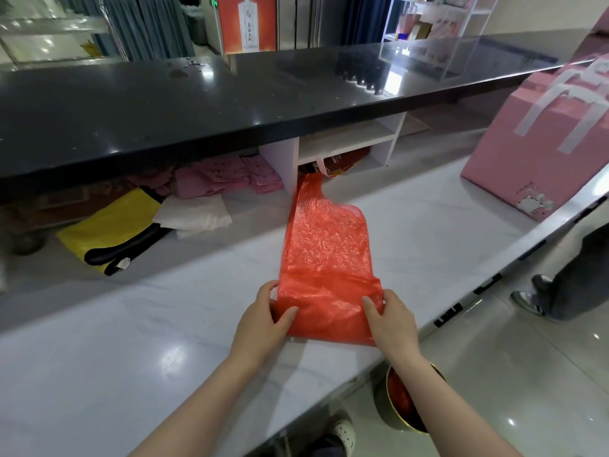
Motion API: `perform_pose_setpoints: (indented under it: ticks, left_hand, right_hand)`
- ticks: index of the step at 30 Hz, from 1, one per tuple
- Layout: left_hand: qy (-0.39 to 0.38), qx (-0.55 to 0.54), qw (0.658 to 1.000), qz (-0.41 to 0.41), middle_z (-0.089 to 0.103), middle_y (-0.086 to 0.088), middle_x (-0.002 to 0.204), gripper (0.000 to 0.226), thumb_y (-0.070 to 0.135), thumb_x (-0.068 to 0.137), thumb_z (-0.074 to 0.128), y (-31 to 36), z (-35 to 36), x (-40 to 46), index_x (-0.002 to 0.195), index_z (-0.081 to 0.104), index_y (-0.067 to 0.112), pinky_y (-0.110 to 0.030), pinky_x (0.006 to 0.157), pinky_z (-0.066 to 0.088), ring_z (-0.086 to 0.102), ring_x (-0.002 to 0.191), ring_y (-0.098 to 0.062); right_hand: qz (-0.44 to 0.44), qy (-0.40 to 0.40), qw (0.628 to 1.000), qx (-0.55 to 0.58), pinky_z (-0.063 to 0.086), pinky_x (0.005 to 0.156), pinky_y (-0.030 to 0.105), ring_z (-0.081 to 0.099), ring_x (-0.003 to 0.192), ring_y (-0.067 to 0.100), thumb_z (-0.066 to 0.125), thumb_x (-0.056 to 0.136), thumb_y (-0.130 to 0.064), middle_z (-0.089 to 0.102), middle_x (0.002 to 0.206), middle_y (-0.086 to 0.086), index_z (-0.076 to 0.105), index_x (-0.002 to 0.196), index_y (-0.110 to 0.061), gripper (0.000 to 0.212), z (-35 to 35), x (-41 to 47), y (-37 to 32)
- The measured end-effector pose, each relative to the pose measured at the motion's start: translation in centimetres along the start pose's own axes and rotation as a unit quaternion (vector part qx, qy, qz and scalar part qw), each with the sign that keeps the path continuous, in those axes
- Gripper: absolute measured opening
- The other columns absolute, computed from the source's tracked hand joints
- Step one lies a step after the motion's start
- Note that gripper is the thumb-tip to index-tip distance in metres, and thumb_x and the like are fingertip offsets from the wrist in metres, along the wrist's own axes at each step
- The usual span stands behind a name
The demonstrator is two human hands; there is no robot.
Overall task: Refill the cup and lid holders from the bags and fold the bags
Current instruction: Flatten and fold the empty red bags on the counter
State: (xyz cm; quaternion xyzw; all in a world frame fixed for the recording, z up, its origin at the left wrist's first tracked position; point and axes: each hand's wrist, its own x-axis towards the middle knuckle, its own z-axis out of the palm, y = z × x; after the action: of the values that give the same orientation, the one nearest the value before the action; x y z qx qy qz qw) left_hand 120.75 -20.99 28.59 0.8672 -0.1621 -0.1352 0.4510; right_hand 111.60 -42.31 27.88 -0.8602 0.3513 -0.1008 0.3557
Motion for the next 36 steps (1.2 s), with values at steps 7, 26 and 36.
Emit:
perform_pose_setpoints:
  ticks: [7, 26, 36]
  left_hand:
    - [0.031, 0.226, 0.927, 0.297, 0.055, -0.012, 0.134, 0.044, 0.021, 0.083, 0.066, 3.8, 2.2, 1.7, 0.126, 0.06, 0.011, -0.042, 0.105, 0.039, 0.05, 0.124, -0.031]
    - [-0.162, 0.384, 0.887, 0.198, -0.023, -0.001, 0.157, 0.082, 0.078, 0.074, -0.016, 1.4, 7.3, 3.0, 0.145, -0.021, 0.038, -0.036, 0.113, -0.02, -0.028, 0.14, -0.016]
    - [-0.17, 0.401, 0.876, 0.208, -0.028, 0.002, 0.154, 0.067, 0.068, 0.092, 0.012, 2.1, 6.8, 2.7, 0.139, -0.029, 0.043, -0.035, 0.113, -0.02, -0.027, 0.141, -0.016]
  right_hand:
    - [0.006, -0.04, 0.996, -0.084, 0.036, 0.055, 0.031, 0.053, 0.069, 0.015, 0.043, 0.094, -0.052, 0.057, 0.075, -0.011, 0.051, 0.091, -0.024, 0.03, -0.1, 0.4, -0.2]
    - [-0.147, -0.139, 0.977, -0.062, 0.035, 0.07, 0.012, 0.05, 0.073, -0.005, 0.063, 0.09, -0.02, 0.054, 0.09, -0.016, 0.068, 0.091, -0.037, 0.017, -3.3, 7.6, -1.0]
    - [-0.167, -0.335, 0.909, -0.181, 0.038, 0.066, 0.023, 0.054, 0.073, 0.01, 0.058, 0.093, -0.016, 0.061, 0.076, -0.006, 0.063, 0.074, -0.019, 0.019, -4.7, 11.9, -2.3]
